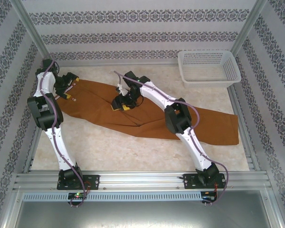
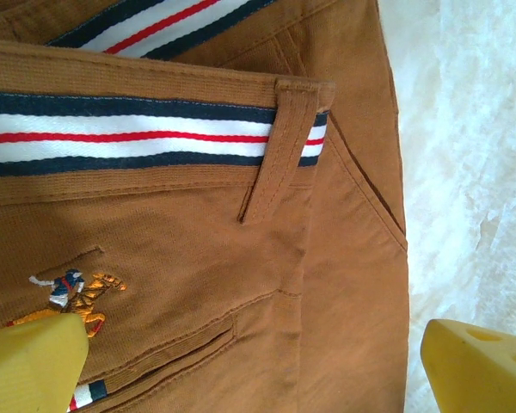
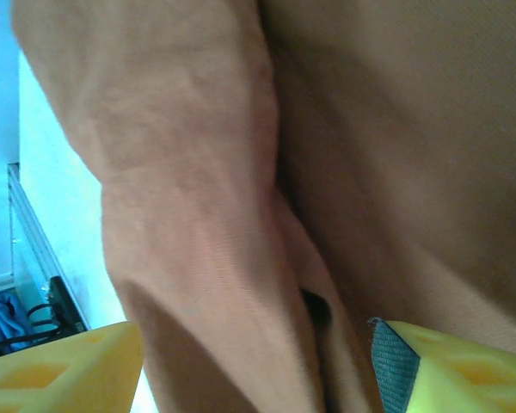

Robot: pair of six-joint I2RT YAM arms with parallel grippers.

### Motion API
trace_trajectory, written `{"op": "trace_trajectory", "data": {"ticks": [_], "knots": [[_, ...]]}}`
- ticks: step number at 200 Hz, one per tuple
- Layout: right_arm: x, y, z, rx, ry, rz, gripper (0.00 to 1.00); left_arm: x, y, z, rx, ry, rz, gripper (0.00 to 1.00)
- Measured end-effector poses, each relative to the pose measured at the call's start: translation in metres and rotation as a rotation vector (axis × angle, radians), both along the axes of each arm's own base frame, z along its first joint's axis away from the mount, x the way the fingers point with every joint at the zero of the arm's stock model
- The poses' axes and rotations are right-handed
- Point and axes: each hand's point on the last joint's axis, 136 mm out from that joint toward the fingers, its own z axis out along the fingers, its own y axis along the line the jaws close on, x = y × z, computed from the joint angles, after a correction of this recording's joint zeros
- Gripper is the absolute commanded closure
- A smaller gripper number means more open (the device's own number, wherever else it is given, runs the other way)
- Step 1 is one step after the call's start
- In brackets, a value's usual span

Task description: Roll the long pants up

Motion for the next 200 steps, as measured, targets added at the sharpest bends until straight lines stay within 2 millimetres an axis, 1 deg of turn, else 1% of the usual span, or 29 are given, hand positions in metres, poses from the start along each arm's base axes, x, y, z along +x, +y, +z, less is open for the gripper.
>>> {"op": "trace_trajectory", "data": {"ticks": [15,28,33,47,51,55,63,66,68,90,106,121,139,164,185,200], "knots": [[-0.001,-0.002,-0.008,-0.017,0.004,0.002,0.29,0.000,0.000,0.000,0.000,0.000,0.000,0.00],[-0.001,-0.003,-0.013,-0.027,0.002,0.007,0.33,0.000,0.000,0.000,0.000,0.000,0.000,0.00],[-0.001,-0.003,-0.015,-0.032,0.001,0.008,0.37,0.000,0.000,0.000,0.000,0.000,0.000,0.00],[-0.001,-0.004,-0.020,-0.041,0.001,0.012,0.52,0.000,0.000,0.000,0.000,0.000,0.000,0.00],[-0.001,-0.005,-0.021,-0.046,0.009,0.005,0.58,0.000,0.000,0.000,0.000,0.000,0.000,0.00],[-0.001,-0.005,-0.023,-0.047,0.005,0.010,0.68,0.000,0.000,0.000,0.000,0.000,0.000,0.00],[-0.001,-0.005,-0.025,-0.052,0.012,0.007,0.93,0.000,0.000,0.000,-0.001,0.000,0.000,0.00],[-0.001,-0.005,-0.026,-0.052,0.012,0.008,0.98,0.000,0.000,0.000,-0.001,0.000,0.000,0.00],[-0.001,-0.006,-0.026,-0.053,0.013,0.007,1.00,0.000,0.000,0.000,-0.001,-0.001,-0.001,0.00],[-0.003,-0.007,-0.029,-0.063,0.020,0.010,1.00,0.000,0.000,0.000,-0.003,-0.001,-0.001,0.00],[-0.002,-0.009,-0.026,-0.071,0.008,0.015,1.00,0.000,0.000,0.000,-0.003,-0.001,-0.001,0.00],[0.000,-0.010,-0.018,-0.083,-0.012,0.018,1.00,0.000,-0.001,0.000,-0.003,-0.001,-0.002,0.00],[0.004,-0.012,-0.004,-0.092,-0.049,0.024,1.00,0.000,0.000,0.000,-0.003,-0.001,-0.001,0.00],[0.015,-0.015,0.014,-0.096,-0.113,0.021,1.00,0.000,-0.001,0.000,-0.003,-0.001,-0.001,0.00],[0.027,-0.021,0.022,-0.105,-0.157,0.003,1.00,0.000,-0.001,0.000,-0.004,-0.001,-0.001,0.00],[0.039,-0.029,0.026,-0.117,-0.192,-0.019,1.00,0.000,-0.001,0.000,-0.004,-0.001,-0.001,0.00]]}}
